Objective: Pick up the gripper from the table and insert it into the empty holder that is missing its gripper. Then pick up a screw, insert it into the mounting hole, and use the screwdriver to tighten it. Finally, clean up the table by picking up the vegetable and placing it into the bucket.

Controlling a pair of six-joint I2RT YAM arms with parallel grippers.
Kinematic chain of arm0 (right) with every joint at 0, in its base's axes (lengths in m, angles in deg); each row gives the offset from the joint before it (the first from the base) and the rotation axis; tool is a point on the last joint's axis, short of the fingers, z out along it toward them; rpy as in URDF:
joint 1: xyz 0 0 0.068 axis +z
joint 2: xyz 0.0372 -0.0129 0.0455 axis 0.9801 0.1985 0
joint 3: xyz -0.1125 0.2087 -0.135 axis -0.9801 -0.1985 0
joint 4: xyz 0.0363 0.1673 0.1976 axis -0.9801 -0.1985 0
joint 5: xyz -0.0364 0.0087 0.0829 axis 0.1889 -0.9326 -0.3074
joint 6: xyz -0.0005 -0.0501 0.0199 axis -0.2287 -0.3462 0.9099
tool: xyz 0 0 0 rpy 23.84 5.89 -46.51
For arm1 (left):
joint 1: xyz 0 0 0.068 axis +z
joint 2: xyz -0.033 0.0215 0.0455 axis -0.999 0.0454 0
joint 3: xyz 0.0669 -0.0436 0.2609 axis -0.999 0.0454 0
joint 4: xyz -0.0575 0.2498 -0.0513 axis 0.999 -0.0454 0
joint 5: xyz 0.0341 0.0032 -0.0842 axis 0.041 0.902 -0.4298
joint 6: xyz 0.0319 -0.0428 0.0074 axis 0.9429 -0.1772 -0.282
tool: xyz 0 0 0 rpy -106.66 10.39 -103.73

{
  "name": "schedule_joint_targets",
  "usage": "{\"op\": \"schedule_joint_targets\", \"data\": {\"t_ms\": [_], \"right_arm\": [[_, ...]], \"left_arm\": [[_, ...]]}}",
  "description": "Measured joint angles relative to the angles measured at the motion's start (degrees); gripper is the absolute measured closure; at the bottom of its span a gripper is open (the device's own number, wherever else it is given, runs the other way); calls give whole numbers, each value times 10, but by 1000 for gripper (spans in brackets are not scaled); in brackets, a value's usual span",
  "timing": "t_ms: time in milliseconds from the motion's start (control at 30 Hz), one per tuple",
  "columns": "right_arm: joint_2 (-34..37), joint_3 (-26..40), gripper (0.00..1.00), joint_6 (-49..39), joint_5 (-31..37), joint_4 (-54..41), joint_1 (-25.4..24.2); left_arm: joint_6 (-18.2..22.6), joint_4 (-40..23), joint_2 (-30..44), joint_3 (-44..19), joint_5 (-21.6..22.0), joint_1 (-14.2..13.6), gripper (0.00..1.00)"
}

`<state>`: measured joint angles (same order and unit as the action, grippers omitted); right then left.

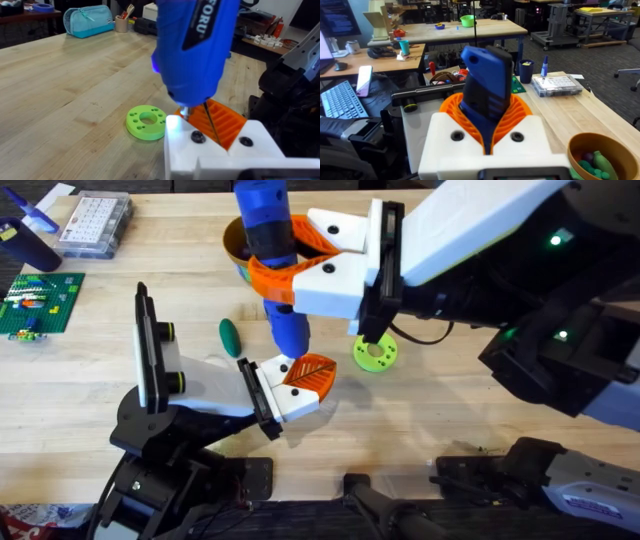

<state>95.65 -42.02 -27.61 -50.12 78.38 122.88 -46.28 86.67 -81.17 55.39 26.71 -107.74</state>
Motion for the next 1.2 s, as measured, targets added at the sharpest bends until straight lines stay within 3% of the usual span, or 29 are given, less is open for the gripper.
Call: {"op": "schedule_joint_targets", "data": {"t_ms": [533,767,967,1200], "right_arm": [[0,0,967,31,-16,-5,-10],[-13,90,967,25,-19,-193,-23],[-22,155,967,20,-22,-197,-23],[-26,164,967,18,-25,-175,-23]], "left_arm": [[-2,-3,0,0,-1,0,984],[-2,-4,0,0,-4,-1,984],[-2,-4,0,0,-3,-1,984],[-2,-4,0,0,-3,-1,984]]}}
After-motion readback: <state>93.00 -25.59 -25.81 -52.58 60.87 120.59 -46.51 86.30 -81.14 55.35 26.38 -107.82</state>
